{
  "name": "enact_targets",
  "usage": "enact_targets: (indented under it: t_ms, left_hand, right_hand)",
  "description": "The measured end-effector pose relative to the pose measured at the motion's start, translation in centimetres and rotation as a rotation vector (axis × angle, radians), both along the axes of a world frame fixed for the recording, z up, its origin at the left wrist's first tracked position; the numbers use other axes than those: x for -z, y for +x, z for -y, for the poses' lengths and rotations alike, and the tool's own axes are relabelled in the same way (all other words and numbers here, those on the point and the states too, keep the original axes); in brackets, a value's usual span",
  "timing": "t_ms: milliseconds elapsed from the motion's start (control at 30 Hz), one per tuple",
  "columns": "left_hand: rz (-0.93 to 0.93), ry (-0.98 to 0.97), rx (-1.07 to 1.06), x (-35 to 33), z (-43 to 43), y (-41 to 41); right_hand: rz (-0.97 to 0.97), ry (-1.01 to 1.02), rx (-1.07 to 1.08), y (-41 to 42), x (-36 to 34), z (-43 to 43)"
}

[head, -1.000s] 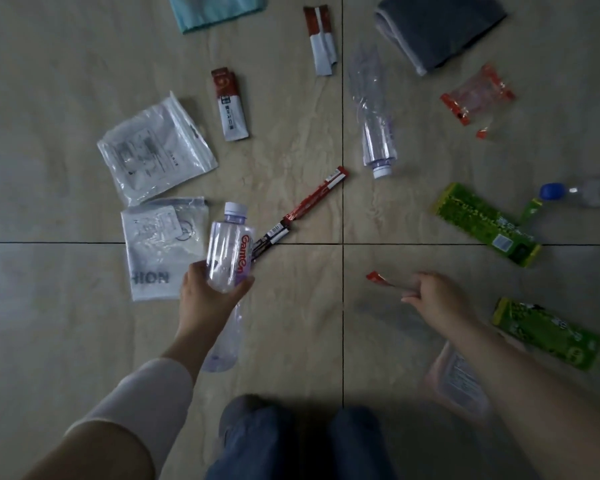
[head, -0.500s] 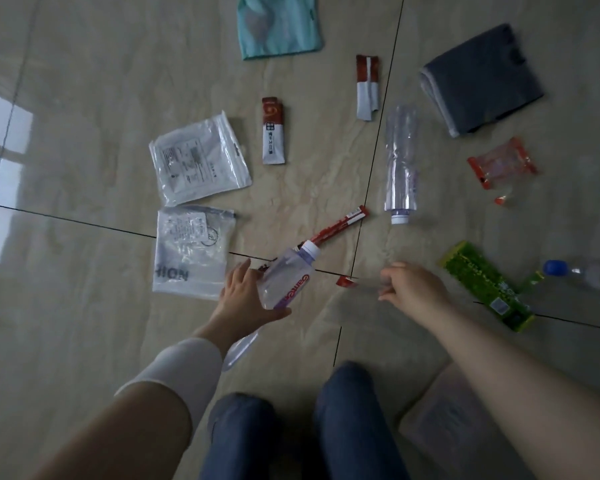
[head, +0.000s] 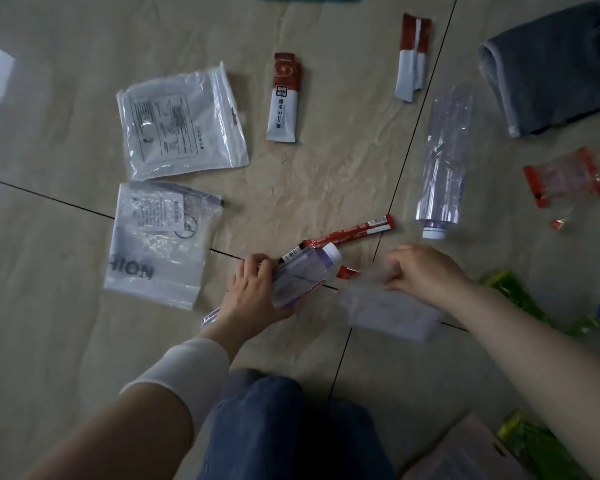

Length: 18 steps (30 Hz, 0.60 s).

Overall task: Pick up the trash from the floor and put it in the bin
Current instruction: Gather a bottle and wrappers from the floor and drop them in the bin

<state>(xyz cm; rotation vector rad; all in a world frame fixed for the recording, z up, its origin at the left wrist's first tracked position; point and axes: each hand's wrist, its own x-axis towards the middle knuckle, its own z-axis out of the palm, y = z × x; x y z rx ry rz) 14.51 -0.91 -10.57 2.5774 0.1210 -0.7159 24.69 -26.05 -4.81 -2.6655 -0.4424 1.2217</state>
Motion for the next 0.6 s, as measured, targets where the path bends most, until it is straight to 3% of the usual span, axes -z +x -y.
enact_targets:
  t_ms: [167, 300, 500, 600]
  left_hand:
    - [-0.105, -0.051, -0.070, -1.6, -0.7, 0.1]
    - [-0.048, -0.129, -0.288, -4.0, -3.6, -0.5]
    - [-0.008, -0.392, -0.709, -4.8, -11.0, -1.8]
    - [-0.033, -0.420, -0.786, -4.0, -13.3, -2.5]
  right_hand:
    - [0.063, 0.040, 0.027, 0.6, -0.5, -2.6]
    - [0.108, 0.006, -0.035, 1.1, 0.1, -4.4]
    - [0.181, -0.054, -0.053, 1.5, 4.3, -7.4]
    - [0.145, -0.148, -0.110, 1.1, 5.0, -8.3]
